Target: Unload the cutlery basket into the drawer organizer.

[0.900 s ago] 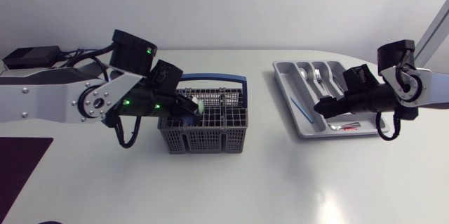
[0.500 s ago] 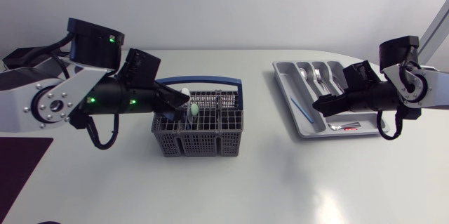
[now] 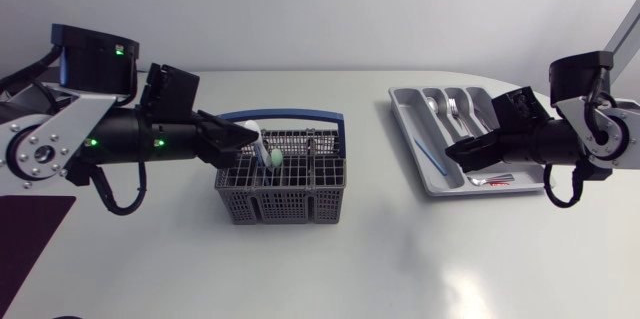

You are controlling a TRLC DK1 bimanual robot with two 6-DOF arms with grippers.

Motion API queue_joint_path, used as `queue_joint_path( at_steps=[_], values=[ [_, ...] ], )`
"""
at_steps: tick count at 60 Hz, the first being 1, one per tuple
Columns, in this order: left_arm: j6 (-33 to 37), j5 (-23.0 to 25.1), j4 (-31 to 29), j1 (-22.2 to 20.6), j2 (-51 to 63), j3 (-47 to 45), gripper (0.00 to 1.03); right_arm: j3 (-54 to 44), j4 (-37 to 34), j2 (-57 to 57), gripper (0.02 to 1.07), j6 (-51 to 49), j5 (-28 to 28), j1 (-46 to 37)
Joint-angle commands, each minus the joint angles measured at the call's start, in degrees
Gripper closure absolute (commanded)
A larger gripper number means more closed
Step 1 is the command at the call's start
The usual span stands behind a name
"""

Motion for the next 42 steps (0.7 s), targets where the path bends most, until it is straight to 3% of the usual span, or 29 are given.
queue_joint_path(
  at_steps=[1, 17, 26, 42],
  values=[
    [-1.18, 1.73, -0.42, 0.92, -2.81, -1.37, 0.93, -2.22, 0.77, -3.67, 0.15, -2.39, 0.17, 1.27],
    [-0.74, 3.14, -1.74, 1.01, -7.55, -0.49, 0.93, -6.26, 3.50, -12.20, 0.16, -5.56, -1.15, 4.79],
    [0.32, 3.58, -3.23, 1.01, -10.01, 0.47, 0.93, -8.28, 3.76, -16.85, 0.16, -7.66, -5.72, 6.46],
    [2.16, 4.46, -6.04, 1.01, -14.23, 2.67, 0.93, -10.13, 4.11, -22.13, 0.16, -10.56, -8.44, 9.88]
  ],
)
